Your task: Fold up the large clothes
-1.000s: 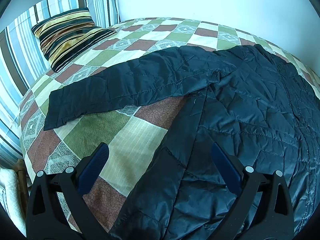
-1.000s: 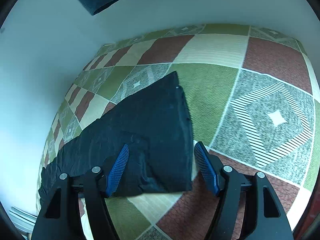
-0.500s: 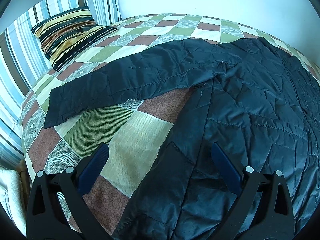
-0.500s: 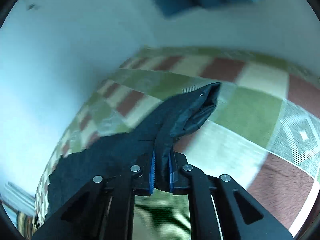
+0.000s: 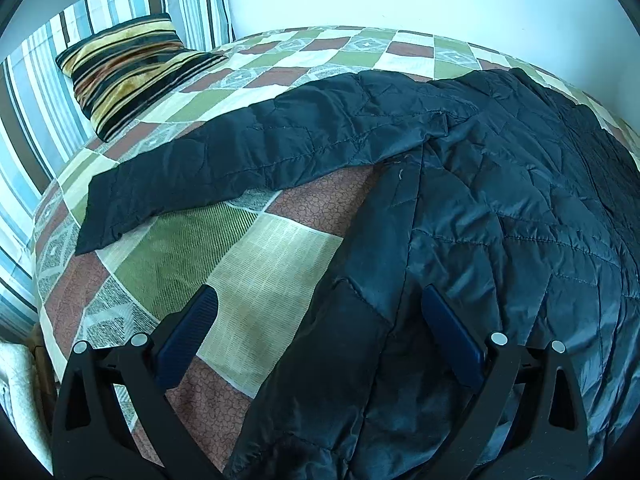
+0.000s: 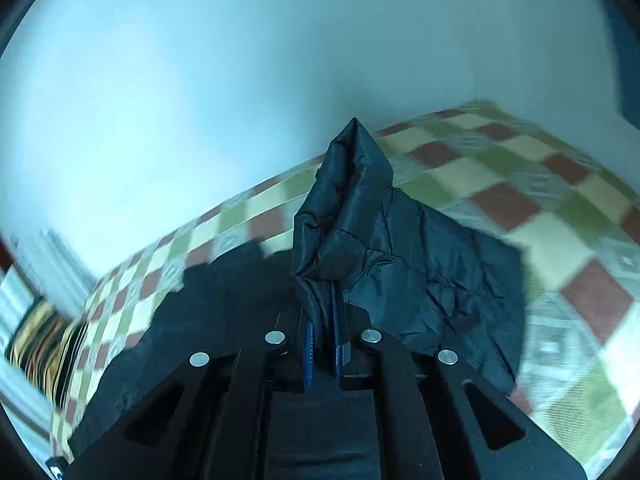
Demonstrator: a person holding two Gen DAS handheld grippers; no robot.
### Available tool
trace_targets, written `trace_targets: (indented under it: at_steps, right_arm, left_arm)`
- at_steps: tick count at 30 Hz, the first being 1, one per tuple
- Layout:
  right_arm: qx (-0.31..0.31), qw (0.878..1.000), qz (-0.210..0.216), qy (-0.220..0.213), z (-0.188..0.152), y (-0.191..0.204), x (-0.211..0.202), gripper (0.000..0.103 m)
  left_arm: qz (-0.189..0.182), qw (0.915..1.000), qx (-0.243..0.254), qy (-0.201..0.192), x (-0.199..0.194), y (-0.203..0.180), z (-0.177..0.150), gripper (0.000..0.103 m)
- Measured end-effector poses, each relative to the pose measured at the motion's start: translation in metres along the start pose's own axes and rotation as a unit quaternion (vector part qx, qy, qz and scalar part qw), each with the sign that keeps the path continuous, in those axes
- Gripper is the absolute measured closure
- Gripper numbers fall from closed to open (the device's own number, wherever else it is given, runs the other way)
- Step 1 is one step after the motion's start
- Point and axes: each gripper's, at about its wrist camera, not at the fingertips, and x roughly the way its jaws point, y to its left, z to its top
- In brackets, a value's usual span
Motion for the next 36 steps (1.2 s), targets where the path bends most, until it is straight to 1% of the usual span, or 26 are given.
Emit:
trace_targets:
  at_steps: [5,8,11,14,17,19,22,27,30,32,33,34,36]
  right_arm:
    - [-0.052,0.997,0.040,0.034,-0.023,0.073,0.034,0.096]
    - [-0.077,0.993,0.069,0.055,-0.040,0.114,0.049,0.096]
    - [-0.101,0.987,0.092,0.080,-0.059,0.150,0.071,0.096]
    - [-0.121,0.981,0.107,0.110,-0.080,0.183,0.088,0.096]
    - [-0.146,0.973,0.109,0.140,-0.101,0.207,0.108,0.096]
    - [-0.163,0.968,0.110,0.159,-0.115,0.218,0.118,0.096]
    - [-0.188,0.960,0.104,0.177,-0.134,0.232,0.130,0.096]
    - [-0.213,0.948,0.095,0.217,-0.157,0.237,0.154,0.095]
    - [-0.212,0.944,0.102,0.230,-0.161,0.235,0.159,0.086]
    - [-0.202,0.944,0.113,0.234,-0.161,0.235,0.157,0.077]
    - [-0.196,0.944,0.122,0.237,-0.160,0.235,0.155,0.068]
    - [-0.185,0.943,0.137,0.241,-0.157,0.233,0.148,0.064]
    - [-0.178,0.944,0.153,0.233,-0.152,0.229,0.131,0.064]
  left_arm:
    - [-0.009,0.9999,-0.007,0.005,0.005,0.001,-0.003,0.002]
    - [-0.015,0.9998,-0.010,0.006,0.008,0.002,-0.004,0.002]
    - [-0.021,0.9996,-0.016,0.008,0.009,0.004,-0.004,0.002]
    - [-0.023,0.9996,-0.018,0.007,0.010,0.003,-0.005,0.002]
    - [-0.025,0.9995,-0.020,0.007,0.011,0.003,-0.006,0.002]
    - [-0.026,0.9994,-0.021,0.007,0.011,0.004,-0.006,0.002]
    - [-0.029,0.9993,-0.024,0.009,0.012,0.005,-0.005,0.002]
    - [-0.031,0.9992,-0.025,0.009,0.013,0.004,-0.005,0.002]
    - [-0.031,0.9992,-0.025,0.010,0.013,0.004,-0.005,0.002]
    - [-0.032,0.9991,-0.026,0.011,0.014,0.004,-0.006,0.002]
    - [-0.032,0.9991,-0.026,0.011,0.014,0.004,-0.006,0.002]
    - [-0.032,0.9991,-0.026,0.011,0.015,0.004,-0.006,0.002]
    - [-0.032,0.9991,-0.026,0.011,0.015,0.004,-0.006,0.002]
